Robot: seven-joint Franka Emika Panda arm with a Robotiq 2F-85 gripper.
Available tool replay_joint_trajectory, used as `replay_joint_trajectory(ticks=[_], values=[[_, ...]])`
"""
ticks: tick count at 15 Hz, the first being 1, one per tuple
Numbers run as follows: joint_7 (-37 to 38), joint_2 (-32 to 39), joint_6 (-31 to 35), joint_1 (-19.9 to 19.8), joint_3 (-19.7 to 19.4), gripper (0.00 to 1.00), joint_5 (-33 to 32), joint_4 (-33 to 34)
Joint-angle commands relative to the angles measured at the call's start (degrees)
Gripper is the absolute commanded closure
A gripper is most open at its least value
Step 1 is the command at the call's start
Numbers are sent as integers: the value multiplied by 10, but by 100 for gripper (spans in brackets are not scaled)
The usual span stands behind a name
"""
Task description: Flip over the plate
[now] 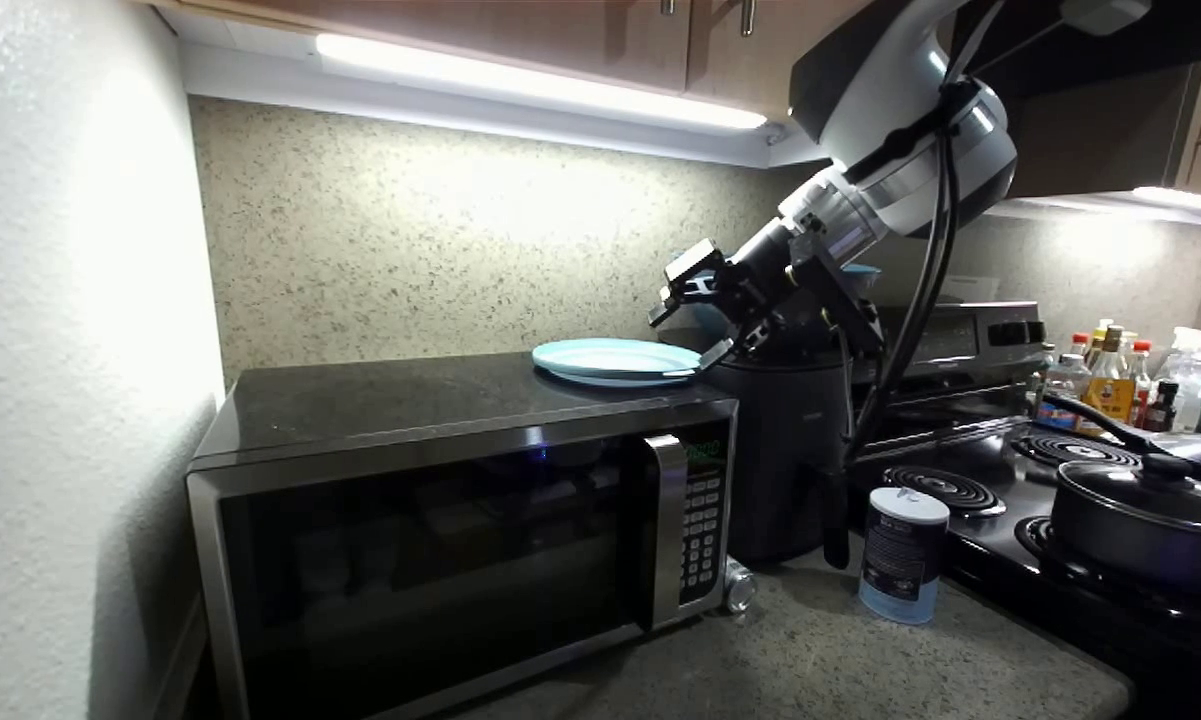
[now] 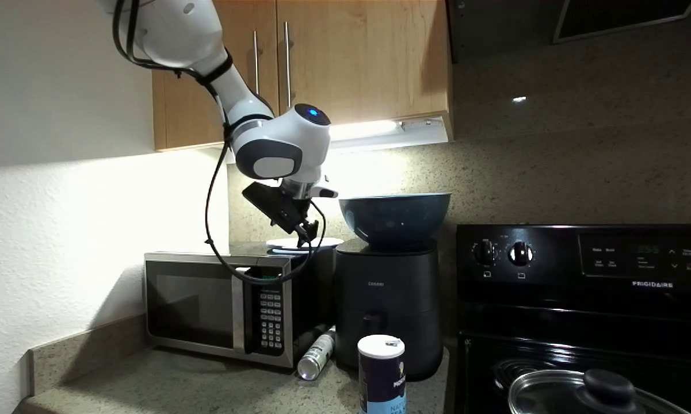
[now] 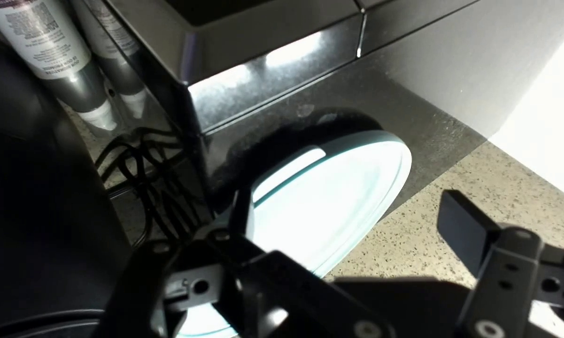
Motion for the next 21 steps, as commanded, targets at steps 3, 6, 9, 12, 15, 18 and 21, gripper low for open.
replay_joint_trajectory(ticks=[3, 6, 9, 12, 15, 18, 21], values=[[32, 10, 23, -26, 18, 0, -5, 0], [57, 9, 21, -35, 18, 0, -7, -5], [74, 21, 17, -41, 17, 0, -6, 2], [72, 31, 14, -44, 18, 0, -1, 9], [49, 35, 13, -35, 9, 25, 12, 13], [32, 35, 17, -32, 11, 40, 13, 14], [22, 34, 18, -30, 12, 60, 13, 15]])
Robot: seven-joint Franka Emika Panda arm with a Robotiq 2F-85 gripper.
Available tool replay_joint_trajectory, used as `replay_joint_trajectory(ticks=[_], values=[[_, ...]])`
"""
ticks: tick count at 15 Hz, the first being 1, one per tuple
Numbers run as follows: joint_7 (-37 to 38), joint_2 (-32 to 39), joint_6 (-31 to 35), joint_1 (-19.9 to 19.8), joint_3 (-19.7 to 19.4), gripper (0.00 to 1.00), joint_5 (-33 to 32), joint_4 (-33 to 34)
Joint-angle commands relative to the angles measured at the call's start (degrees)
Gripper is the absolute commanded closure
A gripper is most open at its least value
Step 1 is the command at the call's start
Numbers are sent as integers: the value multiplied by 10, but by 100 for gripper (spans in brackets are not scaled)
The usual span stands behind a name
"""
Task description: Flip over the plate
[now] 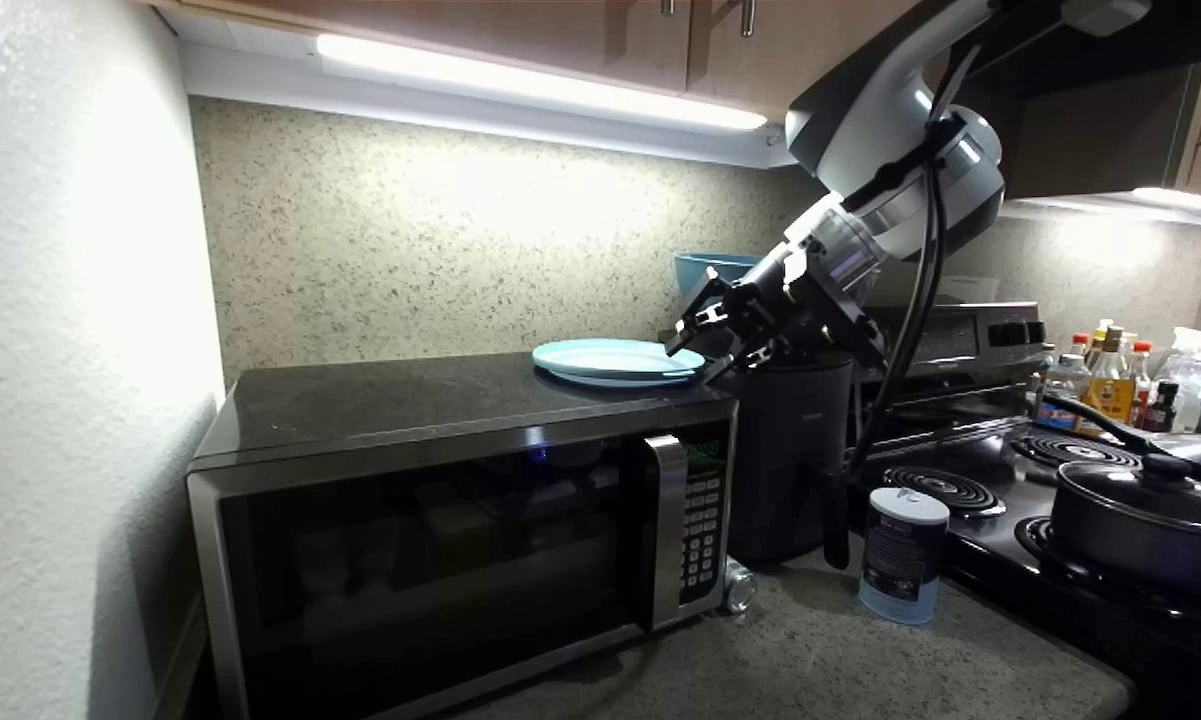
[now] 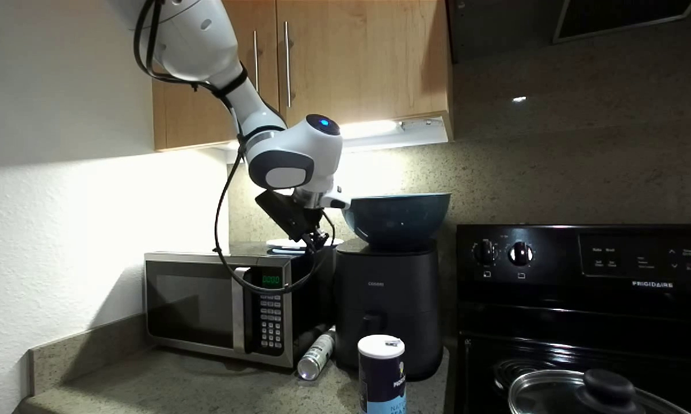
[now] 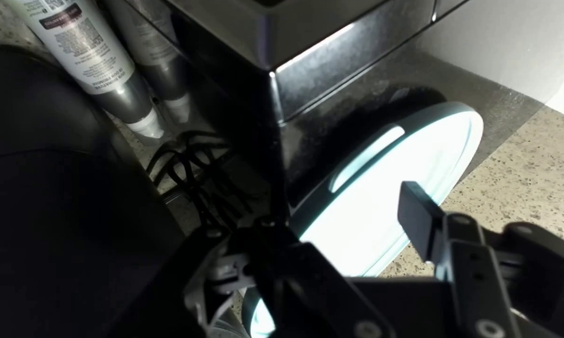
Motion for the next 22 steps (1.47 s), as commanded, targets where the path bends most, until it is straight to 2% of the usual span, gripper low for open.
replay_joint_trajectory(ticks=[1, 4, 6, 8, 9, 10, 11, 12, 13, 15, 19, 22], values=[[-36, 1, 6, 1, 3, 66, 17, 4], [-46, 0, 5, 1, 4, 87, 22, 5], [-50, -2, 6, 1, 5, 94, 28, 3], [-51, -4, 8, 1, 5, 98, 26, 1], [-44, -4, 12, 2, 4, 98, 17, 0], [-28, -7, 18, 3, 4, 72, -1, -5], [-23, 0, 2, 1, 3, 96, 3, 3], [-23, 0, 4, 1, 3, 91, 2, 3], [-23, 0, 5, 1, 3, 59, 1, 3], [-5, -6, 14, -9, 14, 46, -14, -5], [41, -2, 21, -13, 11, 20, -36, -5], [27, 17, 40, -8, 0, 2, -8, 12]])
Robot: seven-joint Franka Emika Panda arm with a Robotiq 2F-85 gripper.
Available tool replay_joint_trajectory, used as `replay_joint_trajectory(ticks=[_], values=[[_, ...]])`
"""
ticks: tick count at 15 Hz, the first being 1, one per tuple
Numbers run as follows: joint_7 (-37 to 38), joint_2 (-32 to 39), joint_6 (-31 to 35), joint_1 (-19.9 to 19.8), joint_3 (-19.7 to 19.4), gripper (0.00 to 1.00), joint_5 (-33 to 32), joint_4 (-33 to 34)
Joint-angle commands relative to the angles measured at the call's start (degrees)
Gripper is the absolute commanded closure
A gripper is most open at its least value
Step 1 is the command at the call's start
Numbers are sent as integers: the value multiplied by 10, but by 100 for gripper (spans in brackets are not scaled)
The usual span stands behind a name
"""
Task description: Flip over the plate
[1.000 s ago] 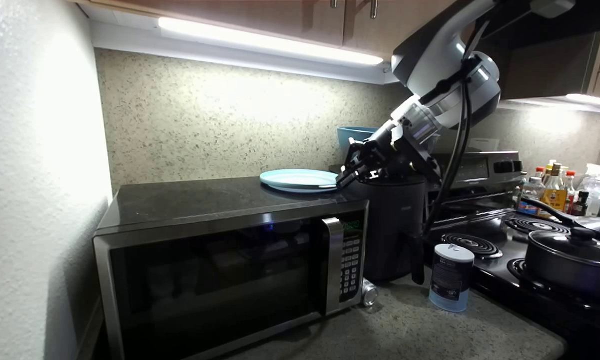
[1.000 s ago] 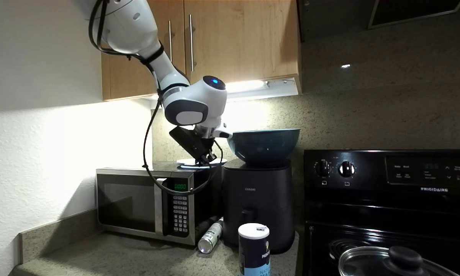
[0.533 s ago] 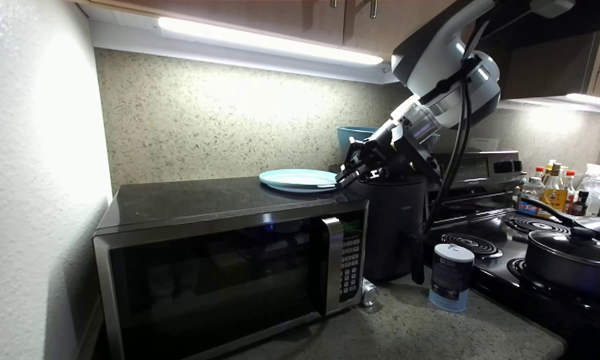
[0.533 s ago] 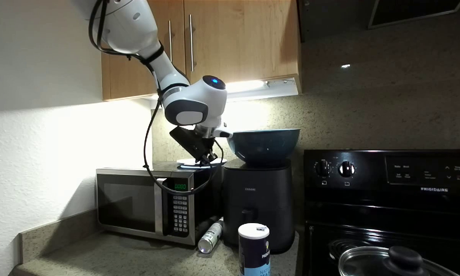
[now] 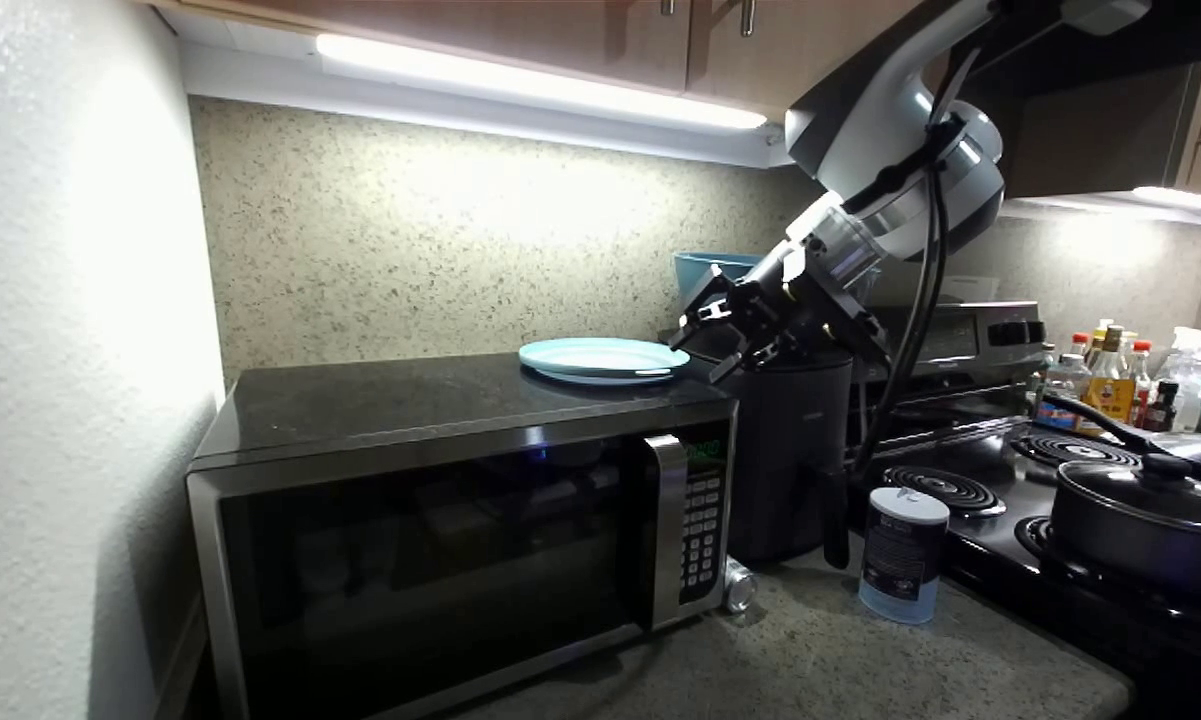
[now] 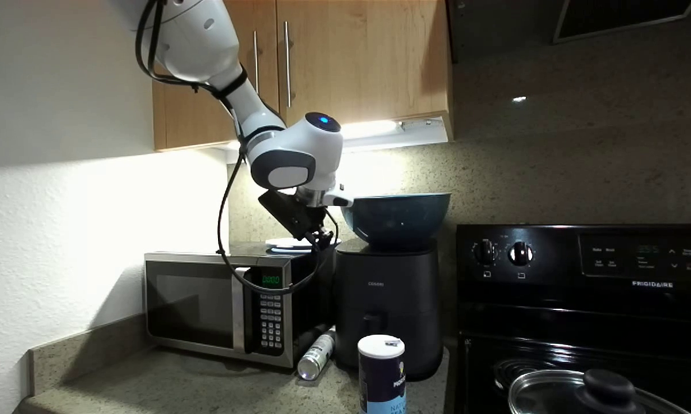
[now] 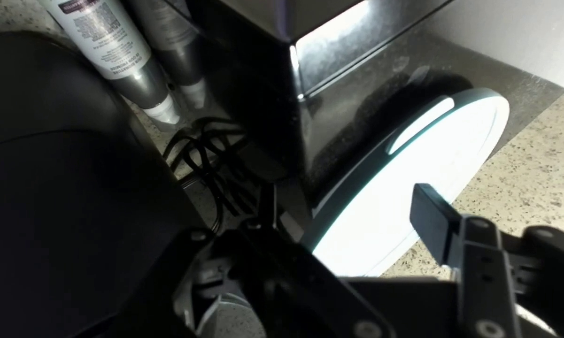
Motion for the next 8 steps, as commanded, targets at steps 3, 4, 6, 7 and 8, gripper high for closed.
replay_joint_trajectory(ticks=[3, 4, 6, 7, 8], values=[[-22, 28, 25, -5, -4, 0, 44, 24], [-30, 32, 25, -5, -4, 0, 56, 30], [-56, 41, 17, -7, -2, 0, 86, 47], [-65, 46, 8, -7, -2, 0, 98, 55], [-69, 49, 6, -7, -1, 0, 105, 60]])
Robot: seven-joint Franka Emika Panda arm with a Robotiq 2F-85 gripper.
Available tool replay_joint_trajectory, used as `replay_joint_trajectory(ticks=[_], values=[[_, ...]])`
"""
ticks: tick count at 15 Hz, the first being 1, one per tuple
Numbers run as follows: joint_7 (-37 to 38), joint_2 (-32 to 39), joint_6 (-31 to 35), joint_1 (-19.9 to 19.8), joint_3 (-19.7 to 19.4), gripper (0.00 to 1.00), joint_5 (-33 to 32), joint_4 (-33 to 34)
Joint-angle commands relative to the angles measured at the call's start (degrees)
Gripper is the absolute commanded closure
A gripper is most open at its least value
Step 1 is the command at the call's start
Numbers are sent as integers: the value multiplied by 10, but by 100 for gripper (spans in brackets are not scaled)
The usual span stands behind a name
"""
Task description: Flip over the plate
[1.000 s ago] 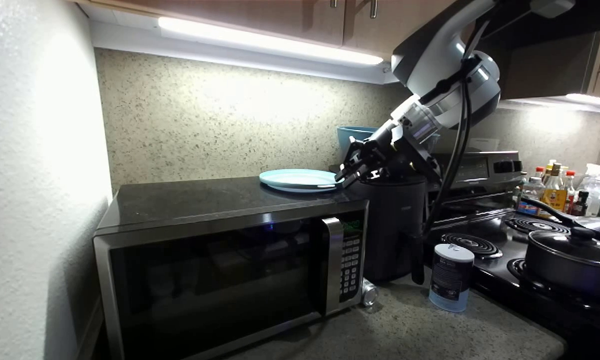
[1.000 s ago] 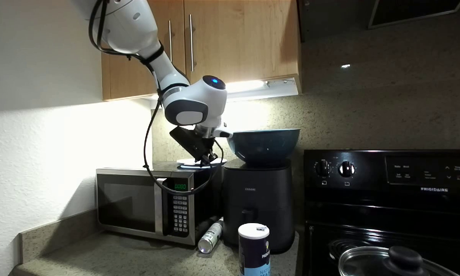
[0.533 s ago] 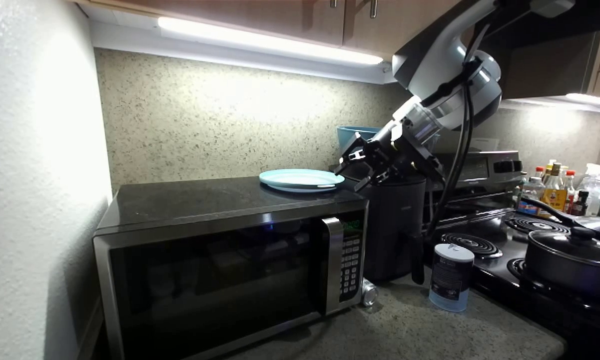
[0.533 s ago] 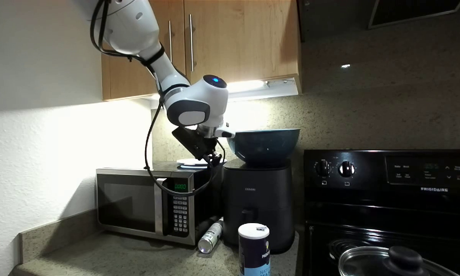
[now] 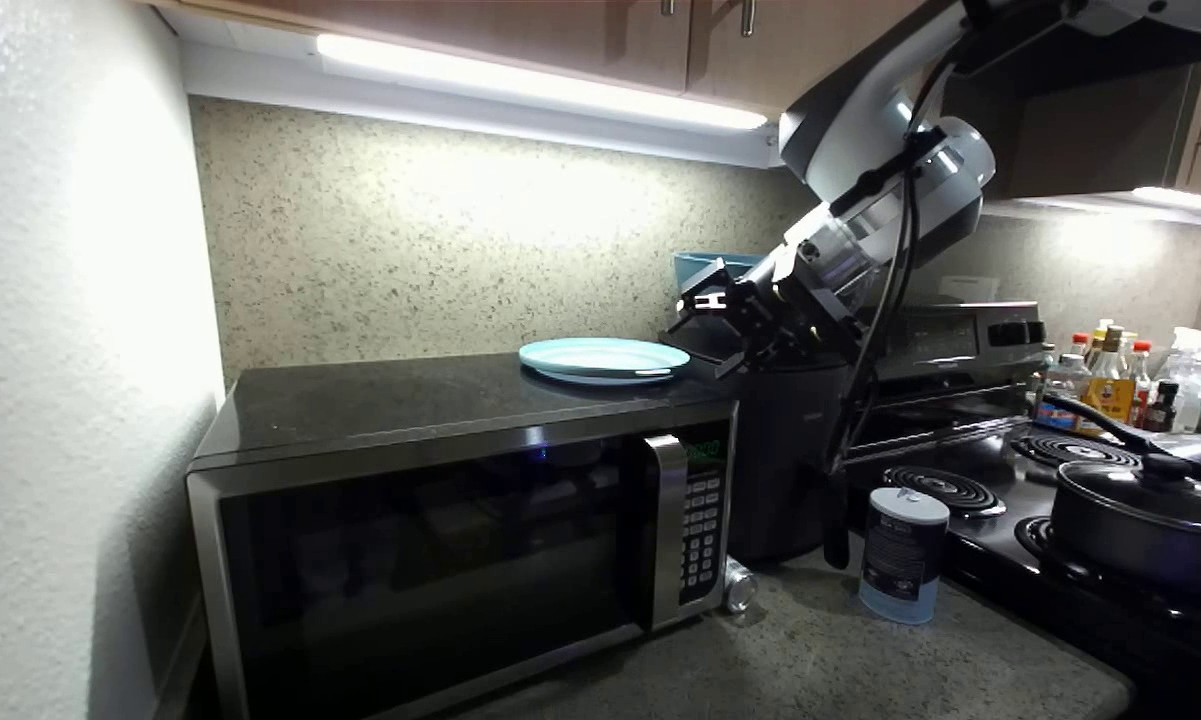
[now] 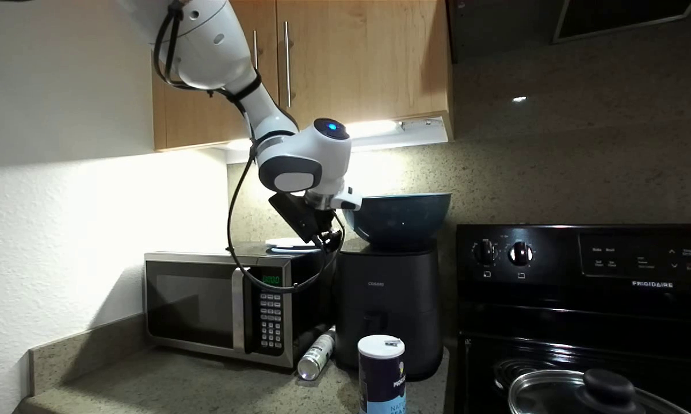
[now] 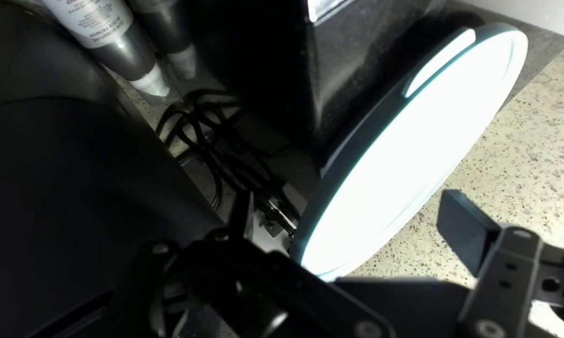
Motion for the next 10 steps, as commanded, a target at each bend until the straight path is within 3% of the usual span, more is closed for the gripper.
replay_joint_trajectory(ticks=[1, 5, 10], values=[[-42, 19, -10, -4, 5, 0, 44, 29], [-12, 13, -2, 1, 2, 0, 19, 20], [-19, 15, -81, -4, 4, 0, 26, 26]])
